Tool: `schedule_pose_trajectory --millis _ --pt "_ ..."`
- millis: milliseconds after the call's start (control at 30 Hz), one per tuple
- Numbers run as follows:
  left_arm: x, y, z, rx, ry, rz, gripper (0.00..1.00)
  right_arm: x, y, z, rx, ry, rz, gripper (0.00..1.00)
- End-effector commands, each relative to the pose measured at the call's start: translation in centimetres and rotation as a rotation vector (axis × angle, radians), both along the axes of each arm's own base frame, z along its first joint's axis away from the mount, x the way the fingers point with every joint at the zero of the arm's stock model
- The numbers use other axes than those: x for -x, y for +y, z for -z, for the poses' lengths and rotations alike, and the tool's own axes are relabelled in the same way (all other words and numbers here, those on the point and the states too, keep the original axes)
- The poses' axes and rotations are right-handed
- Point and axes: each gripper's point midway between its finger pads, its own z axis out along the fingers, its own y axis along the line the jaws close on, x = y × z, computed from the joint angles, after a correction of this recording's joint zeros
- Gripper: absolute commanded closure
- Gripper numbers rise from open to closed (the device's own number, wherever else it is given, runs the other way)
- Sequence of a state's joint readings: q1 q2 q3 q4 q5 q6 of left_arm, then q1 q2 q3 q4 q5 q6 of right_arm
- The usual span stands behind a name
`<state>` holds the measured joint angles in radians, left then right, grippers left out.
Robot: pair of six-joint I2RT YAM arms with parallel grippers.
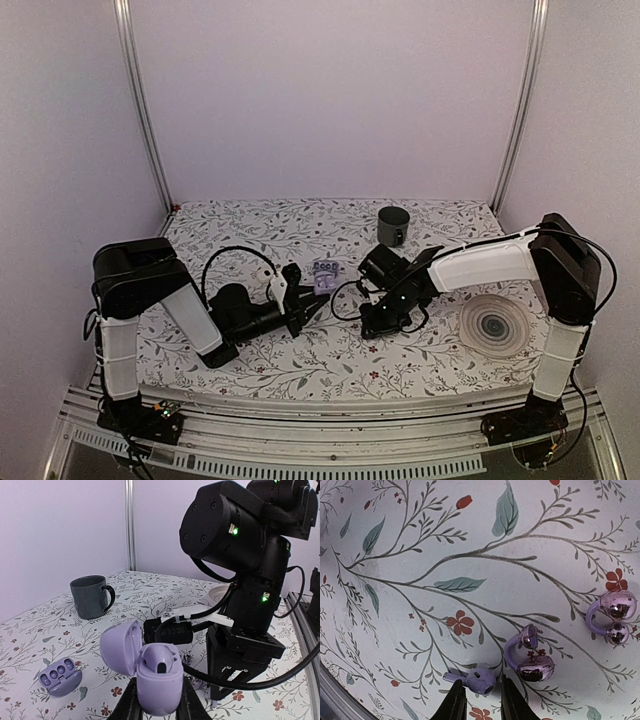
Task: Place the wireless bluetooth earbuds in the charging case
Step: Adjust the right earbud at the center of the board.
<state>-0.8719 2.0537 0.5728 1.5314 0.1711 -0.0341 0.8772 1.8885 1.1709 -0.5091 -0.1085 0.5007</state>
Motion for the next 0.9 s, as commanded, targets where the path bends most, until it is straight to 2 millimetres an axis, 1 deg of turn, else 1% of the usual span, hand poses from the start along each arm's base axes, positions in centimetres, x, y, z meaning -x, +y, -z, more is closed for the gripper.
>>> schedule_pose_trajectory --millis 0,100,267,433,467,500,533,800,867 --pt "0.7 1.3 -7.3 0.226 -0.193 -0.002 1.00 -0.3 0.3 0.0 0.010 -0.010 0.005 0.78" --pt "0.8 1.3 -7.0 0.219 -0.191 0.002 1.00 -0.5 0.4 -0.2 0.005 -0.014 0.009 0.84" --pt "0.8 1.1 -6.6 0.213 -0.184 0.010 1.00 -0.5 0.4 0.0 0.009 -0.012 0.006 0.83" --pt "0.8 0.9 -6.0 0.201 -0.181 0.011 1.00 -0.6 0.0 -0.7 0.018 -0.028 0.015 0.86" --pt "0.8 0.8 -5.7 0.197 -0.176 0.013 1.00 -0.7 0.0 -1.0 0.019 -0.033 0.016 0.86" --pt "0.8 0.8 -5.6 0.195 -0.176 0.013 1.00 -1.2 0.5 -2.0 0.000 -0.052 0.018 0.87" --pt "0.8 0.7 -5.4 0.192 -0.174 0.013 1.00 -1.4 0.6 -2.5 -0.005 -0.065 0.021 0.87" --pt "0.7 0.1 -4.3 0.174 -0.167 0.016 1.00 -1.8 -0.3 -5.5 0.012 -0.114 0.046 0.88" --pt "0.7 -0.1 -4.0 0.169 -0.168 0.018 1.00 -2.0 -0.5 -6.3 0.006 -0.131 0.051 0.86"
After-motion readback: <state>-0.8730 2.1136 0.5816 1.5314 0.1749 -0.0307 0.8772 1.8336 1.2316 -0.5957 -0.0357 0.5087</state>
